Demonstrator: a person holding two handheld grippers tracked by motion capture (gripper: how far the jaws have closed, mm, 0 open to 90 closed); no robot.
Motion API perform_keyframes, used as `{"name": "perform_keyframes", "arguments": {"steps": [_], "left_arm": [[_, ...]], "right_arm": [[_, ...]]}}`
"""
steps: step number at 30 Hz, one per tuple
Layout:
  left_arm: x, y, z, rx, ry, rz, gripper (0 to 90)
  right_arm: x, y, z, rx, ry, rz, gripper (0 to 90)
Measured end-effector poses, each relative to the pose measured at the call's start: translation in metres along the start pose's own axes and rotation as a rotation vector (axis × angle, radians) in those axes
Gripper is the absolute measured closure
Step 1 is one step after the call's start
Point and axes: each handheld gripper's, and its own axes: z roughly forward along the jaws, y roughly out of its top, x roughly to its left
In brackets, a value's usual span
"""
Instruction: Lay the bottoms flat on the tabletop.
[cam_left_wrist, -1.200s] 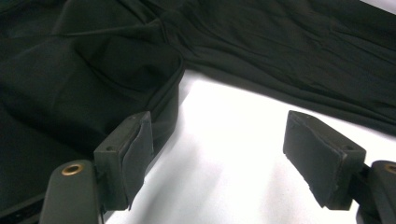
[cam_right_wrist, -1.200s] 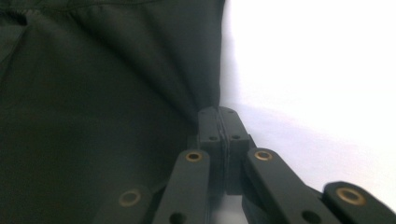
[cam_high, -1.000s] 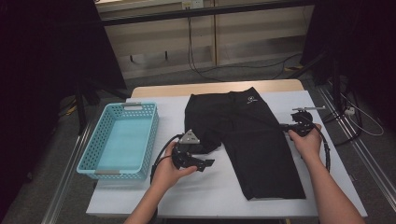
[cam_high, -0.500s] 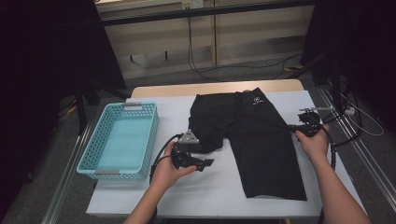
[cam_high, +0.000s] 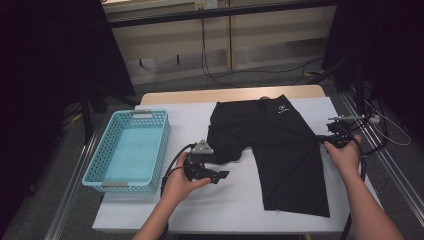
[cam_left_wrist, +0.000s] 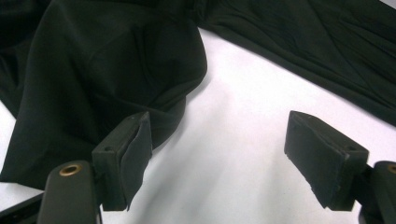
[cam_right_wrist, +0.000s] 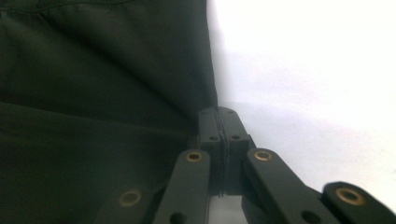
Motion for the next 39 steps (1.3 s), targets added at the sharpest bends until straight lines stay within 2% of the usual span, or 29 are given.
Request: {"name": "perform_keyframes", "arguments": {"steps": [5, 12, 14, 18, 22, 24, 26, 28, 29, 30, 31, 36, 39], "left_arm": [[0.001, 0.000, 0.000, 0.004, 0.000, 0.000, 23.2], [0.001, 0.000, -0.001, 0.002, 0.000, -0.004, 23.1], [0.001, -0.001, -0.001, 0.000, 0.001, -0.005, 23.1], [0.001, -0.001, -0.002, -0.002, 0.000, -0.004, 23.1], [0.001, 0.000, -0.002, 0.000, 0.004, -0.004, 23.0], [0.002, 0.000, -0.003, 0.002, 0.001, -0.002, 23.0], [0.002, 0.000, -0.003, 0.000, -0.001, -0.004, 23.0], [0.001, 0.000, -0.003, 0.003, 0.001, -0.003, 23.0], [0.001, 0.000, -0.003, 0.003, 0.000, -0.002, 23.0], [0.001, 0.000, -0.003, 0.003, 0.000, -0.002, 23.0], [0.001, 0.001, -0.003, 0.003, 0.000, -0.001, 22.9], [0.000, 0.002, -0.003, -0.003, -0.004, 0.002, 22.6], [0.000, 0.002, -0.003, -0.008, -0.005, 0.003, 22.5]], "right_arm": [[-0.004, -0.001, -0.001, -0.005, -0.010, 0.014, 90.0], [-0.005, -0.001, -0.001, -0.009, -0.019, -0.001, 90.0], [-0.004, -0.001, -0.002, 0.000, -0.034, 0.013, 90.0], [-0.011, -0.003, -0.005, -0.004, -0.021, 0.028, 90.0], [-0.016, -0.004, -0.007, -0.003, -0.038, 0.034, 90.0], [-0.018, -0.004, -0.008, -0.004, -0.053, 0.017, 90.0], [-0.018, -0.004, -0.008, -0.007, -0.050, 0.032, 89.8], [-0.017, -0.005, -0.009, -0.006, -0.045, 0.037, 84.5], [-0.016, -0.006, -0.008, -0.012, -0.046, 0.015, 79.4], [-0.016, -0.007, -0.009, -0.015, -0.032, 0.015, 73.6], [-0.015, -0.007, -0.010, -0.013, -0.022, 0.021, 71.6], [-0.005, -0.018, -0.020, 0.013, -0.006, -0.002, 66.7], [0.001, -0.029, -0.028, 0.006, 0.000, -0.036, 65.5]]}}
